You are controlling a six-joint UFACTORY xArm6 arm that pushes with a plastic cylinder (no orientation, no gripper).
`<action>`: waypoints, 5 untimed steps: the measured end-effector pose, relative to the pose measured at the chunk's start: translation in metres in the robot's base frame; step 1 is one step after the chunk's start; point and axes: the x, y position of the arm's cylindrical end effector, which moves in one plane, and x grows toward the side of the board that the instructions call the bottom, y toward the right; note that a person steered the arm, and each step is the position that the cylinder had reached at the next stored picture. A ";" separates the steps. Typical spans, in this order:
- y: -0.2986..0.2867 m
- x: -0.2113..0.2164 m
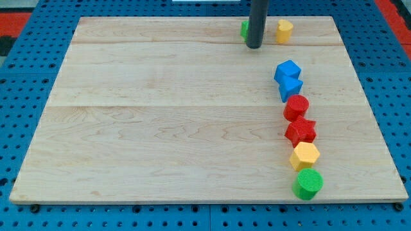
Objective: Place the blue cube at top center of the board
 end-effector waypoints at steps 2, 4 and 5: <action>0.080 0.066; 0.019 0.093; -0.009 0.068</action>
